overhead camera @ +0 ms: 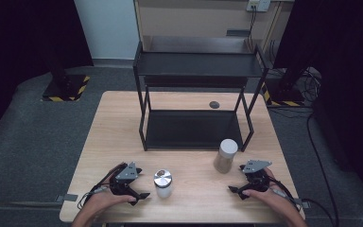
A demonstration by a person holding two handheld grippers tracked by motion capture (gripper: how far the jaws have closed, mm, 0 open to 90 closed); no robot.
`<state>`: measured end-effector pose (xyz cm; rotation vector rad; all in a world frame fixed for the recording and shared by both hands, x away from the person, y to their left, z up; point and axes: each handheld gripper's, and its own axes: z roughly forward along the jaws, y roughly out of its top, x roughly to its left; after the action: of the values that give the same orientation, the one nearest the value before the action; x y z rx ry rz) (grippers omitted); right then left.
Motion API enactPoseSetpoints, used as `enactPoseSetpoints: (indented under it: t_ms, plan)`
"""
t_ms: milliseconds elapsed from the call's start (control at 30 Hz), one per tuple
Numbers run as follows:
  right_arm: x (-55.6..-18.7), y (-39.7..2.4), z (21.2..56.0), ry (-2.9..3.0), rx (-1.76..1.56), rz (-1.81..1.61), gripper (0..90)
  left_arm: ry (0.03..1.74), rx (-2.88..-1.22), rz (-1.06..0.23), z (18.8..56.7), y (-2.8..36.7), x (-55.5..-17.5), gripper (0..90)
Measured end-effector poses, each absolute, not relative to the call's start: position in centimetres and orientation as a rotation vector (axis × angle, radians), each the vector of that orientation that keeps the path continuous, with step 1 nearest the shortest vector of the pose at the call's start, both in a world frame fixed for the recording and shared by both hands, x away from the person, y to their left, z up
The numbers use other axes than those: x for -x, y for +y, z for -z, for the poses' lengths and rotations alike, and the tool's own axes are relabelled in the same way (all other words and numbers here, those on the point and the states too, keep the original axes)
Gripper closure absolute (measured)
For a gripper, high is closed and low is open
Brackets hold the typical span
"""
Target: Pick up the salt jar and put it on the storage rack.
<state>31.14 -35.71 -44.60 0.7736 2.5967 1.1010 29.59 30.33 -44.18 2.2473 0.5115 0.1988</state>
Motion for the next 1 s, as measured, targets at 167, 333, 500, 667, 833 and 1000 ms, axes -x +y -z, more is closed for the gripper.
enactPoseSetpoints:
  t_ms: [167, 333, 500, 667, 833, 1000]
  plan:
    - [-31.1, -35.7, 44.6, 2.597, -0.774, -1.101, 1.1, 0.489, -2.24, -0.203, 43.9, 29.7, -29.4, 0.8]
    - [-31.1, -35.7, 44.6, 2.596, -0.772, -1.101, 1.1, 0.478, -2.228, -0.203, 43.8, 29.3, -29.4, 0.8]
    - [-31.1, -35.7, 44.6, 2.597, -0.774, -1.101, 1.1, 0.47, -2.221, -0.214, 43.6, 28.7, -29.2, 0.8]
    - [-31.1, -35.7, 44.6, 2.596, -0.773, -1.101, 1.1, 0.459, -2.211, -0.211, 43.6, 28.2, -29.2, 0.2]
    - [-31.1, -35.7, 44.6, 2.597, -0.774, -1.101, 1.1, 0.446, -2.203, -0.197, 43.6, 27.6, -29.2, 0.5]
    - [-31.1, -35.7, 44.6, 2.597, -0.773, -1.101, 1.2, 0.432, -2.202, -0.185, 43.6, 27.0, -29.3, 0.7]
